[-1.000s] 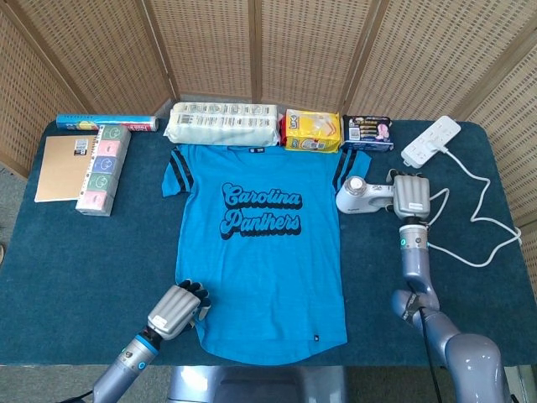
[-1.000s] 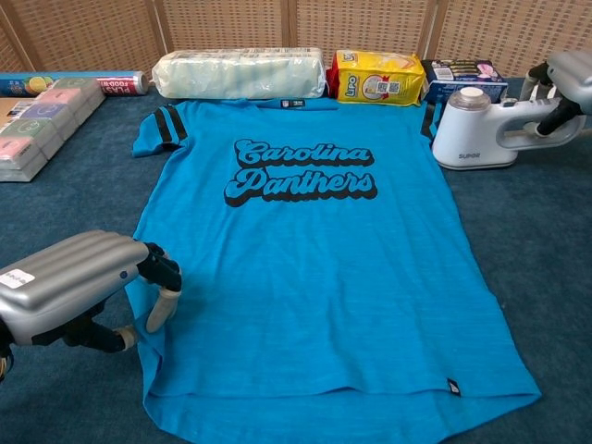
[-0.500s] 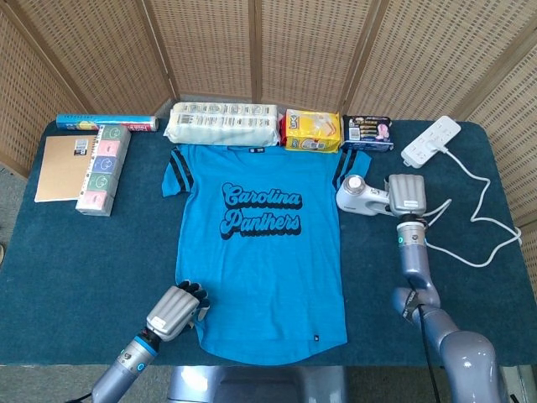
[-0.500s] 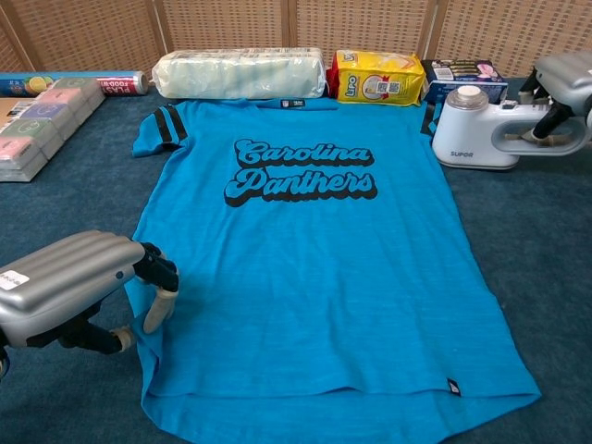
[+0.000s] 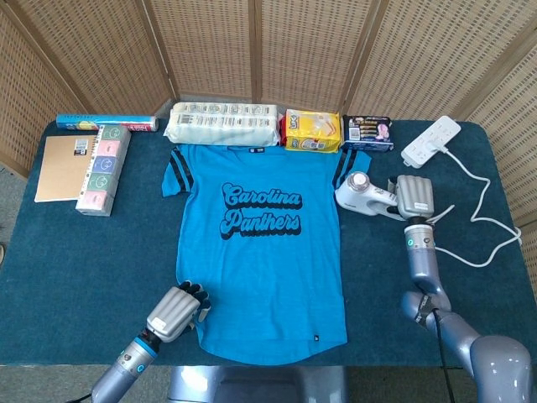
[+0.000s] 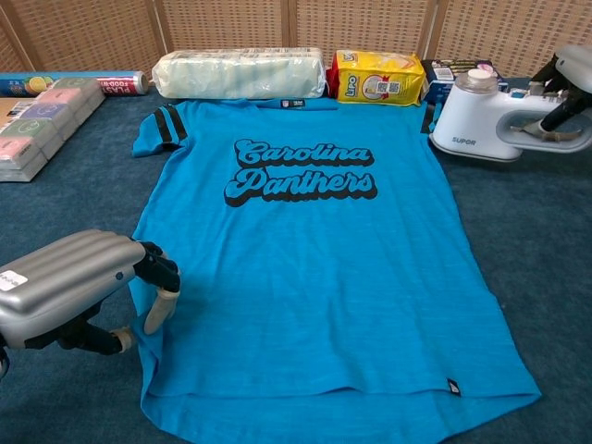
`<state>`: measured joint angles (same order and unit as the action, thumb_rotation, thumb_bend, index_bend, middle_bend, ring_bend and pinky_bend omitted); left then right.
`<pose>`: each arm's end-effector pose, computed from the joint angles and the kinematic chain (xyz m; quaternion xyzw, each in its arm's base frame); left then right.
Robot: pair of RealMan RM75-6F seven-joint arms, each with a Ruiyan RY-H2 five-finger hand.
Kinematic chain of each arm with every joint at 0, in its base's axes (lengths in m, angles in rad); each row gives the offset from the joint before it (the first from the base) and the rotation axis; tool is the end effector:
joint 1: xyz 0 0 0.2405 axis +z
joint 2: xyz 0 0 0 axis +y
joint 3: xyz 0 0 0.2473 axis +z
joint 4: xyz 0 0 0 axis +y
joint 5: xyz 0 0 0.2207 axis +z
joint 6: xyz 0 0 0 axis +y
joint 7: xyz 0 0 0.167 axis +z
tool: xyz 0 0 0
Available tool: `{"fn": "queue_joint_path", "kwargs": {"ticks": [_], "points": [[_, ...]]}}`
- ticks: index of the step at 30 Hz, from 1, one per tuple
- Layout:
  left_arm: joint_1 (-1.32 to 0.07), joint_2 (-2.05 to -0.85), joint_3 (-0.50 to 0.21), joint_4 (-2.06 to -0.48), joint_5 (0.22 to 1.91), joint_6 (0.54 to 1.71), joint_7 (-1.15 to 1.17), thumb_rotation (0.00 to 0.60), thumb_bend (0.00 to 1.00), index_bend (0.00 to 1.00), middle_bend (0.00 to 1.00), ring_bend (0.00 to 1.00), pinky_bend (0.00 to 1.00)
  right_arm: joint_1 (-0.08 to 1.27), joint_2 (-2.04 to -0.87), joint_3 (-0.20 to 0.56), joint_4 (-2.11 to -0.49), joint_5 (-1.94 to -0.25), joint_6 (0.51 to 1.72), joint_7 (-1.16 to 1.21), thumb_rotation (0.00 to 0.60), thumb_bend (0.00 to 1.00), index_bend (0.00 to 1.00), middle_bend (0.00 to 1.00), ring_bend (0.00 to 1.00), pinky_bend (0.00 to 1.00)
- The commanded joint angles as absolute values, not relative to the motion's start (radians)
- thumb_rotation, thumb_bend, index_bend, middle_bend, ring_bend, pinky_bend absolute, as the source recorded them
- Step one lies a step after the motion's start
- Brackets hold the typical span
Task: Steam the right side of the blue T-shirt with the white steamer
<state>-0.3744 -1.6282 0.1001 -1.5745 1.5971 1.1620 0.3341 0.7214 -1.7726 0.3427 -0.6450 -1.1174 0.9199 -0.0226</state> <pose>-0.1637 0.1973 -0.0738 -0.7807 -0.3646 -0.3888 0.3263 -0.2752 -0.4576 0.0360 0.5794 -0.3946 0.3589 0.6163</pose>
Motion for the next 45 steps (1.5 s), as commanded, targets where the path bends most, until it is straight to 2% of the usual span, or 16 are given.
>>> {"fn": "queue_joint_path", "kwargs": {"ticks": [1, 10, 13, 19, 32, 45], "points": [[-0.372, -1.623, 0.103, -1.580, 1.600, 1.166, 0.337, 0.599, 0.47, 0.67, 0.51, 0.36, 0.34, 0.681, -1.698, 0.363, -0.782, -1.098, 0.955, -0.029, 0.600, 0.31, 0.71, 0.77, 0.78, 0.76], [-0.372, -1.613, 0.109, -1.597, 1.613, 1.169, 0.351, 0.595, 0.47, 0.68, 0.51, 0.36, 0.34, 0.607, -1.561, 0.348, -1.135, -1.086, 1.028, -0.118, 0.600, 0.31, 0.71, 0.76, 0.78, 0.76], [-0.371, -1.608, 0.113, -1.604, 1.619, 1.173, 0.357, 0.599, 0.47, 0.67, 0.51, 0.36, 0.34, 0.586, -1.526, 0.325, -1.253, -1.093, 1.057, -0.168, 0.600, 0.31, 0.71, 0.76, 0.78, 0.76], [-0.371, -1.593, 0.116, -1.619, 1.627, 1.176, 0.362, 0.596, 0.47, 0.67, 0.51, 0.36, 0.34, 0.566, -1.503, 0.268, -1.393, -1.135, 1.109, -0.263, 0.600, 0.31, 0.71, 0.76, 0.78, 0.76], [-0.377, -1.578, 0.112, -1.633, 1.633, 1.169, 0.360, 0.598, 0.47, 0.67, 0.51, 0.36, 0.34, 0.557, -1.560, 0.177, -1.447, -1.221, 1.175, -0.401, 0.600, 0.31, 0.71, 0.76, 0.78, 0.75], [-0.384, -1.571, 0.115, -1.638, 1.636, 1.156, 0.355, 0.599, 0.47, 0.68, 0.51, 0.36, 0.34, 0.564, -1.645, 0.165, -1.390, -1.213, 1.172, -0.437, 0.600, 0.31, 0.70, 0.76, 0.77, 0.74]]}}
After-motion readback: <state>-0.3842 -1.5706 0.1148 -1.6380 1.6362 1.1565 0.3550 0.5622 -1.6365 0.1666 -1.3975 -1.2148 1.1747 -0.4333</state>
